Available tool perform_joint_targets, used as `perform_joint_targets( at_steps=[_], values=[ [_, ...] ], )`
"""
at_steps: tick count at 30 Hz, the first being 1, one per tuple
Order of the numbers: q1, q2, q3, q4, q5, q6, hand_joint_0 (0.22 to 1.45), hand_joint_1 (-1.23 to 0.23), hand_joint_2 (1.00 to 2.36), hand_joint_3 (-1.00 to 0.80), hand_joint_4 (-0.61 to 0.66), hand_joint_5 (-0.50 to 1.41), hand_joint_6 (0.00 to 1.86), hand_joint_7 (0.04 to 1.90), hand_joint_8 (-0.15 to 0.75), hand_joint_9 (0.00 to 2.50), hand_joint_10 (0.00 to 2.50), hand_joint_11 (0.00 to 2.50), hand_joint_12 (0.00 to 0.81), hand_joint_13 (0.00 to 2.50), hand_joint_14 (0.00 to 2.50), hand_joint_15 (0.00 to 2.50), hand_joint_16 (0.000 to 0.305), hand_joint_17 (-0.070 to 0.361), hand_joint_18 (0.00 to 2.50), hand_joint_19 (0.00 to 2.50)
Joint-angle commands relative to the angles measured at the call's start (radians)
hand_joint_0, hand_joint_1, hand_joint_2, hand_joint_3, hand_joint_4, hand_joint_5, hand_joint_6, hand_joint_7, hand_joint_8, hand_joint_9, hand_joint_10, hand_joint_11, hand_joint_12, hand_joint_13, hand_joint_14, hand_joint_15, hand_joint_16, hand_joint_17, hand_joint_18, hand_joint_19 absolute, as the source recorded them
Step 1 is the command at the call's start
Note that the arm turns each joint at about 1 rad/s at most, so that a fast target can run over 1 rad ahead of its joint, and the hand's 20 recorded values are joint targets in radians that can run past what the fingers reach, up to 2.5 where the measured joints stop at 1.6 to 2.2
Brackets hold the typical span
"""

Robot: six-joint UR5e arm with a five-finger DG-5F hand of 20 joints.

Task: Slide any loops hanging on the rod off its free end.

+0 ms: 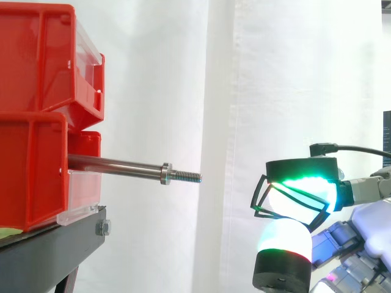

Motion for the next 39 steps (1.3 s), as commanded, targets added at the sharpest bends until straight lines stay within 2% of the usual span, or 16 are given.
perform_joint_targets(
  at_steps=[1, 8, 13, 19, 26, 35, 36, 39],
  values=[
    [0.000, -0.001, 0.001, 0.000, 0.000, -0.001, 0.60, -0.62, 1.00, -0.20, 0.04, -0.12, 0.86, 0.96, 0.291, 0.93, 0.01, 0.23, 0.355, 0.54, 0.00, 0.08, 0.051, 0.115, 0.58, 0.30],
    [0.000, 0.001, 0.000, 0.006, 0.002, -0.001, 0.61, -0.75, 1.00, -0.12, 0.07, -0.13, 0.86, 0.95, 0.295, 0.89, 0.01, 0.24, 0.360, 0.54, 0.00, 0.08, 0.052, 0.116, 0.61, 0.29],
    [0.000, 0.001, 0.000, 0.005, 0.000, -0.003, 0.61, -0.78, 1.01, -0.21, 0.14, -0.14, 0.86, 0.93, 0.280, 0.86, 0.01, 0.25, 0.344, 0.52, 0.00, 0.09, 0.048, 0.108, 0.60, 0.32],
    [0.000, 0.001, 0.001, 0.006, 0.000, -0.003, 0.60, -0.70, 1.01, -0.21, 0.11, -0.12, 0.79, 0.99, 0.252, 0.86, 0.01, 0.23, 0.311, 0.50, 0.00, 0.09, 0.043, 0.096, 0.54, 0.31],
    [0.000, 0.001, 0.000, 0.000, 0.000, -0.006, 0.63, -0.73, 1.01, -0.18, 0.11, -0.12, 0.77, 0.95, 0.259, 0.82, 0.01, 0.24, 0.309, 0.47, 0.00, 0.07, 0.042, 0.095, 0.51, 0.29],
    [0.000, -0.001, 0.001, 0.003, 0.000, -0.011, 0.63, -0.78, 1.01, -0.28, 0.12, -0.13, 0.76, 0.97, 0.237, 0.77, 0.01, 0.24, 0.287, 0.45, 0.00, 0.09, 0.038, 0.085, 0.49, 0.33],
    [0.000, 0.001, 0.001, 0.003, 0.000, -0.011, 0.61, -0.75, 1.01, -0.32, 0.12, -0.14, 0.81, 0.94, 0.232, 0.77, 0.01, 0.24, 0.285, 0.45, 0.00, 0.09, 0.037, 0.084, 0.48, 0.33],
    [0.000, 0.001, 0.011, 0.000, 0.002, -0.011, 0.61, -0.68, 1.01, -0.36, 0.11, -0.14, 0.81, 0.92, 0.230, 0.78, 0.01, 0.25, 0.282, 0.45, 0.00, 0.09, 0.037, 0.083, 0.48, 0.33]
  ],
)
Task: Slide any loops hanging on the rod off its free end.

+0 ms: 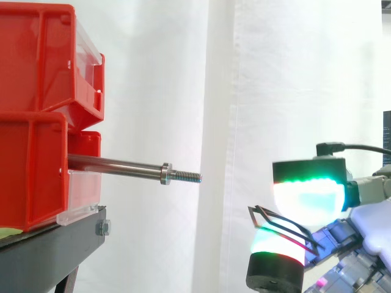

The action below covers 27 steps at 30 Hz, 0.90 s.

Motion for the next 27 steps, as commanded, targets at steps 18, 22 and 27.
perform_joint_targets(
  at_steps=[18, 22, 27],
  values=[
    [0.003, 0.000, 0.015, -0.014, 0.001, -0.005, 0.61, -0.66, 1.01, -0.27, 0.13, -0.15, 0.84, 0.90, 0.210, 0.71, 0.01, 0.19, 0.261, 0.38, 0.00, 0.06, 0.033, 0.075, 0.38, 0.29],
    [0.005, 0.000, 0.015, -0.013, 0.000, -0.005, 0.62, -0.62, 1.01, -0.30, 0.12, -0.14, 0.83, 0.93, 0.205, 0.71, 0.01, 0.19, 0.253, 0.38, 0.00, 0.07, 0.032, 0.073, 0.36, 0.29],
    [0.006, -0.001, 0.015, -0.014, 0.000, -0.003, 0.61, -0.55, 1.01, -0.38, 0.13, -0.14, 0.83, 0.92, 0.201, 0.71, 0.01, 0.19, 0.248, 0.37, 0.00, 0.07, 0.032, 0.071, 0.34, 0.30]
  ],
)
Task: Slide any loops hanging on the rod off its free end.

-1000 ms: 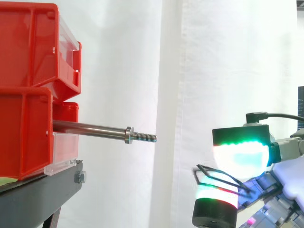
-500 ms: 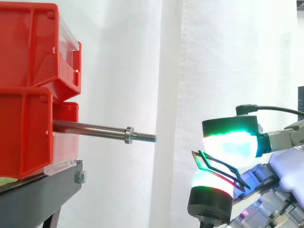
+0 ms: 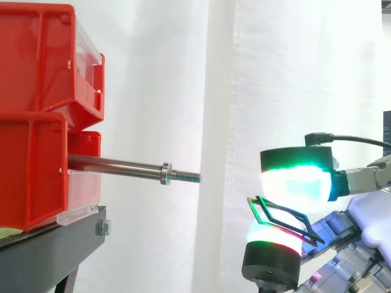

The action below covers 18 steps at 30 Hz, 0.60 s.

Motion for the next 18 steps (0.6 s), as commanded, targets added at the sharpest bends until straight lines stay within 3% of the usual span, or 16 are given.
perform_joint_targets(
  at_steps=[1, 8, 15, 18],
  values=[
    [0.002, 0.000, 0.000, -0.001, 0.001, 0.004, 0.61, -0.52, 1.01, -0.42, 0.12, -0.14, 0.83, 0.91, 0.199, 0.71, 0.01, 0.18, 0.245, 0.37, 0.00, 0.07, 0.031, 0.070, 0.33, 0.30],
    [0.007, 0.000, 0.000, -0.013, 0.000, 0.011, 0.56, -0.48, 1.00, -0.50, 0.12, -0.13, 0.78, 0.94, 0.191, 0.68, 0.01, 0.16, 0.239, 0.33, 0.00, 0.06, 0.030, 0.068, 0.27, 0.29],
    [0.008, 0.000, 0.000, -0.013, 0.000, 0.011, 0.46, -0.69, 1.00, -0.50, 0.18, -0.15, 0.80, 0.88, 0.231, 0.67, 0.01, 0.16, 0.276, 0.35, 0.00, 0.04, 0.038, 0.086, 0.35, 0.28],
    [0.008, 0.000, 0.000, -0.015, 0.001, 0.011, 0.45, -0.67, 1.00, -0.50, 0.19, -0.15, 0.81, 0.87, 0.235, 0.67, 0.00, 0.16, 0.287, 0.37, 0.00, 0.04, 0.040, 0.090, 0.38, 0.28]
  ],
)
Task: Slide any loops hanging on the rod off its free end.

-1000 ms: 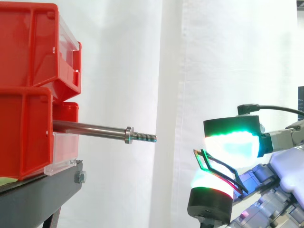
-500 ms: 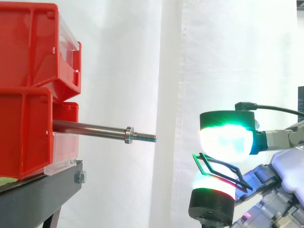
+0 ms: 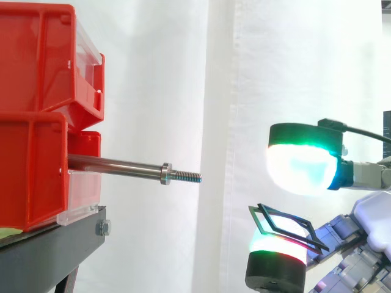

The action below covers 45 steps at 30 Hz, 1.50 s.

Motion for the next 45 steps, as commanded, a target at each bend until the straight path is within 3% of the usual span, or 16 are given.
perform_joint_targets(
  at_steps=[1, 5, 7, 15, 20, 25, 27, 45],
  values=[
    [0.000, 0.000, 0.000, -0.001, 0.001, 0.000, 0.45, -0.67, 1.00, -0.50, 0.19, -0.15, 0.81, 0.86, 0.234, 0.67, 0.00, 0.15, 0.288, 0.37, 0.00, 0.04, 0.040, 0.089, 0.39, 0.28],
    [0.000, 0.000, 0.000, -0.001, -0.001, 0.000, 0.51, -0.70, 1.00, -0.50, 0.16, -0.15, 0.81, 0.89, 0.211, 0.65, 0.00, 0.13, 0.267, 0.35, 0.00, 0.04, 0.035, 0.080, 0.35, 0.27],
    [0.000, 0.000, 0.000, -0.001, 0.001, 0.000, 0.64, -0.77, 1.00, -0.46, 0.10, -0.15, 0.87, 0.92, 0.191, 0.64, 0.00, 0.11, 0.247, 0.35, 0.00, 0.04, 0.032, 0.071, 0.34, 0.28],
    [0.000, 0.000, 0.000, -0.001, 0.001, 0.001, 0.66, -0.80, 1.01, -0.28, -0.06, -0.15, 0.91, 0.94, 0.186, 0.66, 0.00, 0.11, 0.241, 0.37, 0.00, 0.04, 0.031, 0.070, 0.37, 0.26],
    [0.000, 0.000, 0.000, 0.000, -0.001, 0.001, 0.62, -0.75, 1.01, -0.26, -0.01, -0.14, 0.90, 0.95, 0.200, 0.71, 0.00, 0.11, 0.264, 0.39, 0.00, 0.06, 0.035, 0.078, 0.39, 0.27],
    [0.000, 0.000, 0.000, 0.000, 0.002, 0.003, 0.59, -0.58, 1.01, -0.31, -0.01, -0.13, 0.87, 0.99, 0.203, 0.65, 0.00, 0.04, 0.285, 0.25, 0.00, 0.02, 0.037, 0.084, 0.24, 0.25],
    [0.000, 0.000, 0.000, 0.000, 0.001, 0.003, 0.59, -0.57, 1.01, -0.31, -0.01, -0.13, 0.86, 1.00, 0.200, 0.65, 0.00, 0.04, 0.282, 0.25, 0.00, 0.01, 0.037, 0.083, 0.23, 0.26],
    [0.002, 0.000, 0.000, 0.000, 0.002, 0.003, 0.61, -0.67, 1.01, -0.26, 0.00, -0.12, 0.84, 1.02, 0.199, 0.67, 0.00, 0.03, 0.279, 0.31, 0.00, 0.01, 0.036, 0.081, 0.32, 0.23]
  ],
)
